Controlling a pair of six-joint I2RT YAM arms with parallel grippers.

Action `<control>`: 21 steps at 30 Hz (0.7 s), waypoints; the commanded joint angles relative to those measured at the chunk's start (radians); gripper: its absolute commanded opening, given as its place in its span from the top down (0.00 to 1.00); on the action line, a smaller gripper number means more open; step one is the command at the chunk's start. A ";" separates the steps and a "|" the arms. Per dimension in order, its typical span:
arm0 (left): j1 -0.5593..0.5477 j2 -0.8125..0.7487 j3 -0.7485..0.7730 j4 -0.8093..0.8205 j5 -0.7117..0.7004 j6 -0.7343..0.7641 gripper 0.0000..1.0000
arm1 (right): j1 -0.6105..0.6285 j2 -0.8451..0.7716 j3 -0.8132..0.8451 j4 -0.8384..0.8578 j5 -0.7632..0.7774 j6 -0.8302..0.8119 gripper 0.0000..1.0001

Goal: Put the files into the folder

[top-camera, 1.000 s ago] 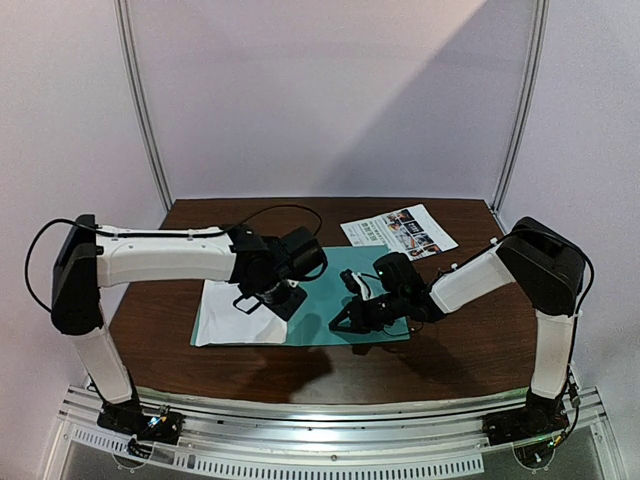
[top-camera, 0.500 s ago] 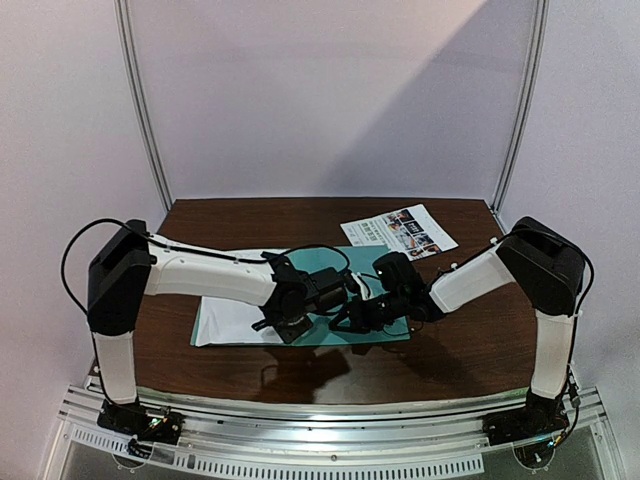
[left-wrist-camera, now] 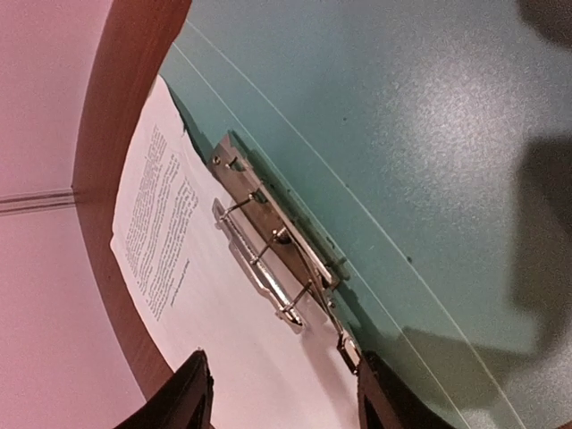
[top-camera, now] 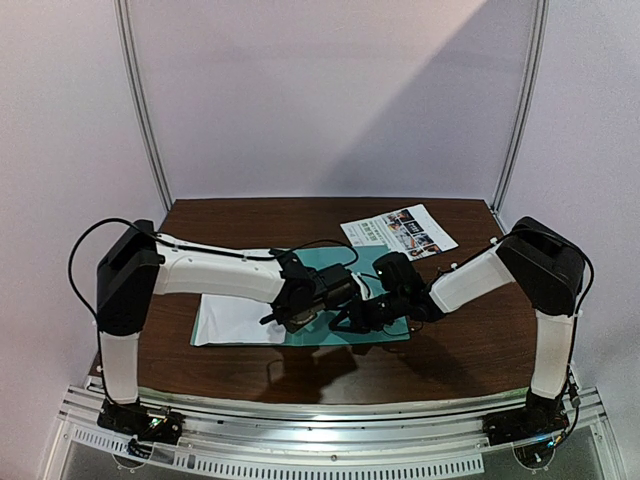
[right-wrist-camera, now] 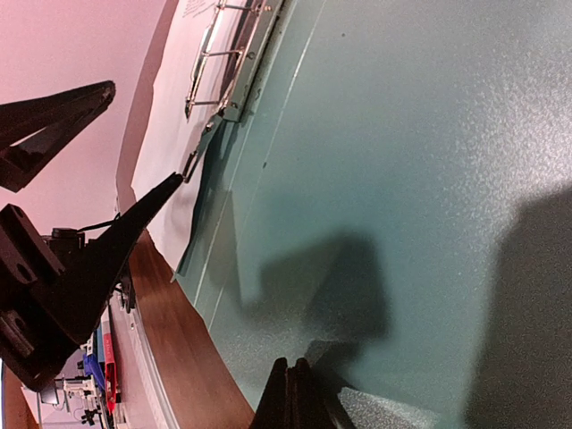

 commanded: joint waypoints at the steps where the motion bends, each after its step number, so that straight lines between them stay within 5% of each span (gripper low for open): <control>1: -0.015 0.036 0.037 -0.022 -0.035 0.017 0.45 | 0.016 0.062 -0.035 -0.136 0.036 -0.017 1.00; 21: -0.021 0.040 0.042 -0.066 0.032 0.029 0.34 | 0.018 0.073 -0.031 -0.126 0.007 -0.006 1.00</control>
